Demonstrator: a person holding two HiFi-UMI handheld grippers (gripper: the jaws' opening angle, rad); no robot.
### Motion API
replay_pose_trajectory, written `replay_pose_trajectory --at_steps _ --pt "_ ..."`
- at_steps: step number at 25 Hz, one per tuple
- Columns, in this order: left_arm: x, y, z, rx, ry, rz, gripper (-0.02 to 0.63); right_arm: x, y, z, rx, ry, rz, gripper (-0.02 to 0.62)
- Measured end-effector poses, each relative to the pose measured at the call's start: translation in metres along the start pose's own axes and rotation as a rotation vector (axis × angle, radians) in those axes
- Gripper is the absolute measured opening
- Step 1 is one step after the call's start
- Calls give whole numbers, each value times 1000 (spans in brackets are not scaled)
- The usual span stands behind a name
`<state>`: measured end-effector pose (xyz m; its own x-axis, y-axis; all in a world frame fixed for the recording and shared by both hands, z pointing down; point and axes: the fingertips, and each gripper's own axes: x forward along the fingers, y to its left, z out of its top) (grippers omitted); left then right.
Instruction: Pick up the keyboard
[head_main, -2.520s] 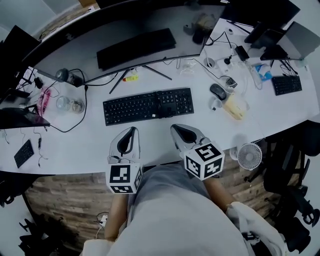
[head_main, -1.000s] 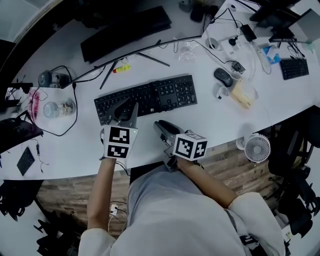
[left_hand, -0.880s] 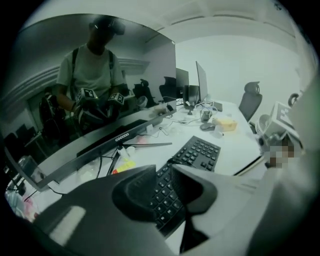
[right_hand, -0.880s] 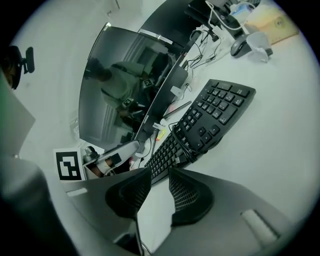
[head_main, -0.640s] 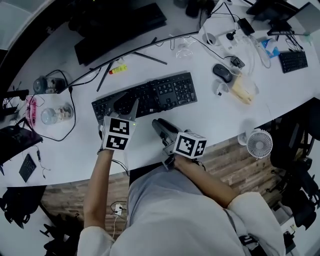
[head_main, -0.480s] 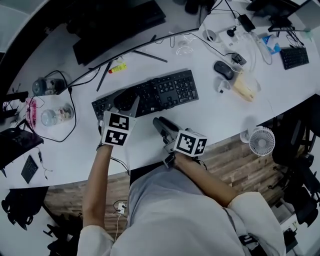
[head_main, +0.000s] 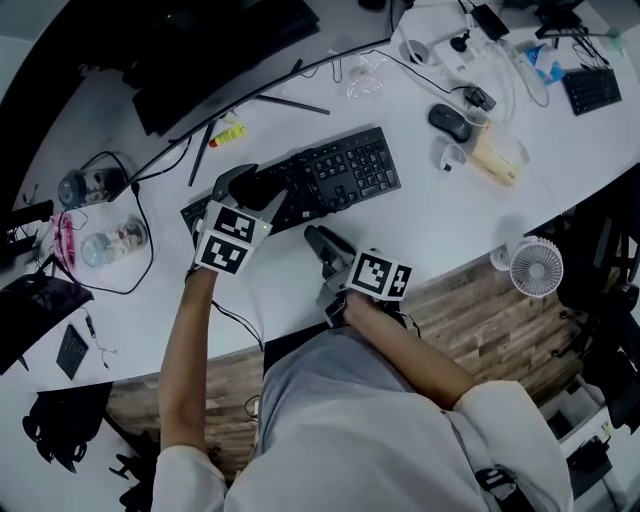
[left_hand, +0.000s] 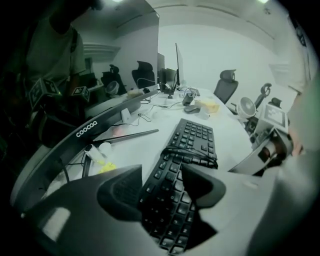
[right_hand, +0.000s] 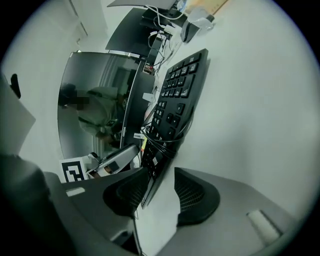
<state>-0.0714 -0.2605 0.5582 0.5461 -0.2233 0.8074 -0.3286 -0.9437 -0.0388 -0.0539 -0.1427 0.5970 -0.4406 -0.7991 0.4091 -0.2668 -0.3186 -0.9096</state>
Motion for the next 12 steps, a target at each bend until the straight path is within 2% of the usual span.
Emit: replay_pose_trajectory --at_steps 4,9,12 --pt "9 3 3 -8 6 -54 0 4 -3 3 34 -25 3 146" --pt "25 3 1 -9 53 -170 0 12 0 7 58 -54 20 146" --pt "32 1 0 -3 86 -227 0 13 -2 9 65 -69 12 110"
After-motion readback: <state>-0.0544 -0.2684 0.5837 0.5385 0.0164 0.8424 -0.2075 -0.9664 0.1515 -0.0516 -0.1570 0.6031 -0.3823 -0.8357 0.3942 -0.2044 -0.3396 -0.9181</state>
